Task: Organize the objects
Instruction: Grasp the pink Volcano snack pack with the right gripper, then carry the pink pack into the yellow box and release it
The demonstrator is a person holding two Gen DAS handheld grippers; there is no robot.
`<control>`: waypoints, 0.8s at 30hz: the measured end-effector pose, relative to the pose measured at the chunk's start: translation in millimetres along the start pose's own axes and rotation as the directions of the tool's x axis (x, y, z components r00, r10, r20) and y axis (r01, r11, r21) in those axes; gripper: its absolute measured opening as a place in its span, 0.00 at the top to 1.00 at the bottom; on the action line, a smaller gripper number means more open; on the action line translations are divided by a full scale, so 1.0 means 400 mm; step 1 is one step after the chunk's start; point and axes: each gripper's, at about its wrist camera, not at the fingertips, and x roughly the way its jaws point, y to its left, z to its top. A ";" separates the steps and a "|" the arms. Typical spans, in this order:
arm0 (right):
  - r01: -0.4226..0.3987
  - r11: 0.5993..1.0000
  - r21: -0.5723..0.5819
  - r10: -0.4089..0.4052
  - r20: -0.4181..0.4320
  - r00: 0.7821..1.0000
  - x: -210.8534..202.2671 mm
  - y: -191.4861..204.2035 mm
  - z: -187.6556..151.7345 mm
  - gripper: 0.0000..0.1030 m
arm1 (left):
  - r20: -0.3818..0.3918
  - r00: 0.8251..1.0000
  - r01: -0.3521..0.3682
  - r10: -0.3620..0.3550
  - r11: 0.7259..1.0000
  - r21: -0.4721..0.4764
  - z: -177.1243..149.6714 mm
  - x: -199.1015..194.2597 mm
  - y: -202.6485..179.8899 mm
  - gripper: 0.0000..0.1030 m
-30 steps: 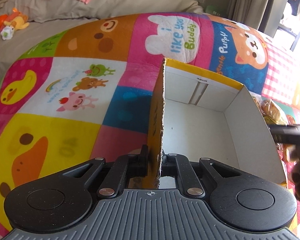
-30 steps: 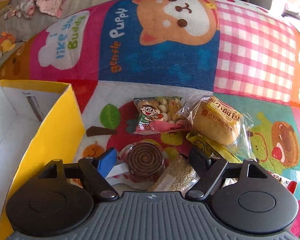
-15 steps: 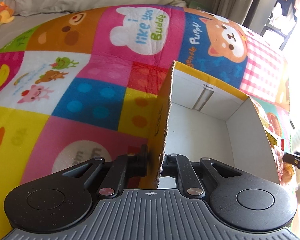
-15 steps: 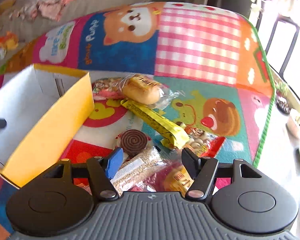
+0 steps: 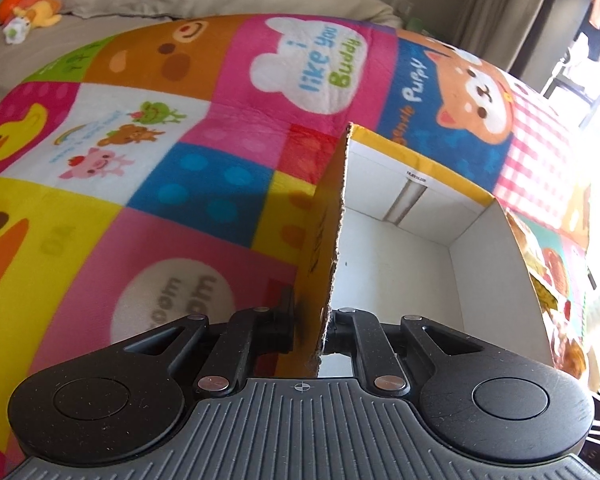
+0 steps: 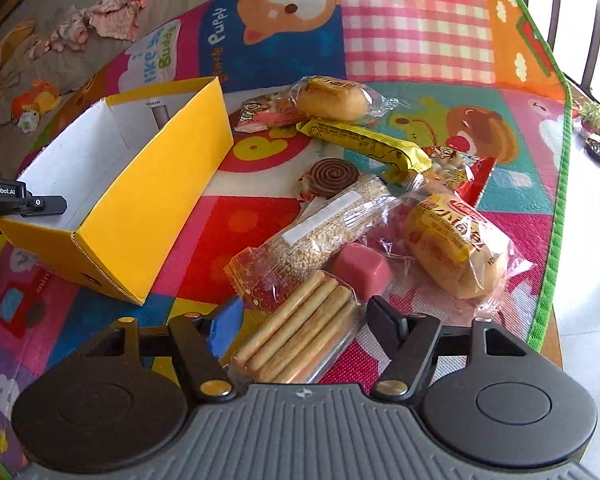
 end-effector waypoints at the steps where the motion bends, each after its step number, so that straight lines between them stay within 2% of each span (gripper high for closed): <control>1: 0.010 1.000 -0.020 -0.009 0.013 1.000 0.005 0.005 0.003 0.38 | 0.000 1.000 0.003 -0.003 1.000 0.000 0.003 0.006 -0.006 0.89; 3: 0.041 0.998 -0.053 -0.039 0.032 0.999 0.018 0.012 0.012 0.45 | 0.008 1.000 0.002 -0.002 1.000 -0.004 0.013 0.024 -0.015 0.89; 7: 0.084 0.994 -0.065 -0.080 0.067 0.995 0.035 0.004 0.034 0.51 | 0.016 1.000 0.002 -0.001 0.999 -0.036 0.026 0.041 -0.019 0.89; 12: 0.078 0.995 -0.066 -0.074 0.061 0.995 0.018 -0.005 0.019 0.51 | 0.045 0.999 -0.014 0.017 0.998 -0.055 0.009 0.028 -0.004 0.89; 16: 0.070 0.996 -0.056 -0.067 0.039 0.997 0.002 -0.008 -0.005 0.54 | 0.025 1.000 -0.016 0.017 1.000 -0.025 0.004 0.019 -0.016 0.89; 21: 0.084 0.996 -0.044 -0.083 0.016 0.996 -0.022 -0.006 -0.015 0.69 | -0.007 1.000 0.019 -0.019 1.000 0.012 -0.007 0.014 -0.030 0.89; 24: 0.062 0.998 -0.018 -0.061 0.017 0.998 -0.059 -0.016 -0.017 0.69 | -0.013 0.999 0.033 -0.032 0.999 0.004 -0.008 0.014 -0.025 0.89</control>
